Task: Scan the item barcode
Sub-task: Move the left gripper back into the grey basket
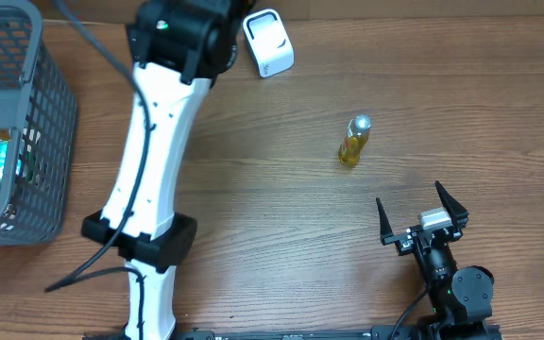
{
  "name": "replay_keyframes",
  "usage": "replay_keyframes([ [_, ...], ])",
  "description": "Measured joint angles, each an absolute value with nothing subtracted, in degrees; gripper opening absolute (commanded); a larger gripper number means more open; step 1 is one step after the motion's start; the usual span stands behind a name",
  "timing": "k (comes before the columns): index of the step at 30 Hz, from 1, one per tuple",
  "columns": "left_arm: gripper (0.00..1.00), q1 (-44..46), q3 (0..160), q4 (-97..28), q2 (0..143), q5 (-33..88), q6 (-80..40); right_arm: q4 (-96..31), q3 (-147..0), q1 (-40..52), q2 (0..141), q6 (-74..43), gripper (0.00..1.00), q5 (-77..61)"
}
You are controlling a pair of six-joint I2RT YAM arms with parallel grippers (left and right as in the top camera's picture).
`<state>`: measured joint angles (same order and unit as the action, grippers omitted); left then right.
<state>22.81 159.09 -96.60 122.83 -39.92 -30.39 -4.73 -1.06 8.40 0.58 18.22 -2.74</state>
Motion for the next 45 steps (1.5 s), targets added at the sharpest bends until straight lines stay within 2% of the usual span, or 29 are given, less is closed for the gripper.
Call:
replay_keyframes([
  [6, 0.96, 16.82, 159.09, -96.62, 116.55, -39.88, -28.29, -4.78, -1.06, 8.40, 0.58, 18.22, 1.00, -2.76],
  [12, 1.00, 4.12, 159.11, -96.49, 113.01, -35.16, -28.05, -4.80, -1.06, 8.40, 0.58, 18.22, 1.00, -2.76],
  [22, 1.00, -19.33, 159.09, -96.16, 113.06, -18.94, -27.81, -4.78, -1.06, 8.38, 0.58, 18.22, 1.00, -2.74],
  [29, 1.00, -32.10, 159.09, -96.03, 113.06, -7.35, -25.41, -4.75, -1.06, 8.40, 0.58, 18.22, 1.00, -2.74],
  [37, 1.00, -39.88, 159.09, -96.62, 114.87, -1.54, -23.53, -4.75, -1.06, 8.40, 0.58, 18.24, 1.00, -2.76],
  [45, 1.00, -40.53, 155.24, -96.66, 118.78, 0.56, -20.75, -4.78, -1.06, 8.40, 0.58, 18.20, 1.00, -2.76],
])
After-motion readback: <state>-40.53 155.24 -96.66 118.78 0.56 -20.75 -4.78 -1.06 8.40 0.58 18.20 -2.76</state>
